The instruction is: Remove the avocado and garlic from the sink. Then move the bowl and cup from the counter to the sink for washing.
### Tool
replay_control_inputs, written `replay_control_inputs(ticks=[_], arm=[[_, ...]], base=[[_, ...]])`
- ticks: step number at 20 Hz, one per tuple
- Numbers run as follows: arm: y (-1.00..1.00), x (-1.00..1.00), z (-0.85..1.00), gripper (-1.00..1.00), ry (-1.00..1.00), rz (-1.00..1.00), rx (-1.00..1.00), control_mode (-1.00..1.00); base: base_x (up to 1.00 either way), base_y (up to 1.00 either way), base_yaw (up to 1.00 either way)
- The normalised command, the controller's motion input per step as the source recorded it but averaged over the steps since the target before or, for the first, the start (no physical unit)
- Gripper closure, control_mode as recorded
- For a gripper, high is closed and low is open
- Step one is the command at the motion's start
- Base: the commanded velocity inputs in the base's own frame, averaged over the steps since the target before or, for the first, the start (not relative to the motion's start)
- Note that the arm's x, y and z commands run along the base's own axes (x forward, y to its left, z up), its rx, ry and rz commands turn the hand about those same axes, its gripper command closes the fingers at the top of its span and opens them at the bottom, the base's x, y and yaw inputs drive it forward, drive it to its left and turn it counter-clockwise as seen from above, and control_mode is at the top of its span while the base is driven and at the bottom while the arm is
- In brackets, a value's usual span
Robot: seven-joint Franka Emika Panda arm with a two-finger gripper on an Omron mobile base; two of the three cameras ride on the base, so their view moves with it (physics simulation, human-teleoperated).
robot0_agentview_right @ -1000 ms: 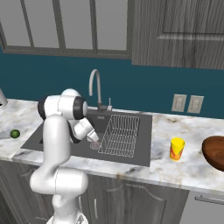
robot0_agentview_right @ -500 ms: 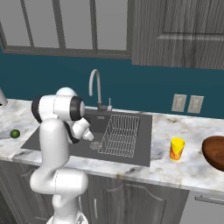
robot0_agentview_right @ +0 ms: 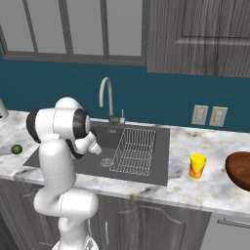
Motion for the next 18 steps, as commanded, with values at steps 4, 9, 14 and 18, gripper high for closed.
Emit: replay_control_inputs(ticks=[4,9,14,18], arm=[[0.10,-0.07,0.48,1.00,0.16,0.05,0.00,-1.00],[0.10,-0.12,0.48,1.00,0.19,0.10,0.00,-1.00],[0.15,-0.11,0.49,1.00,0.03,0.14,0.00,-1.00],[0.22,-0.08,0.49,1.00,0.00,0.12,0.00,-1.00]], base=[[0.00,0.00,0.00],[0.00,0.00,0.00],[0.00,0.00,0.00],[0.00,0.00,0.00]])
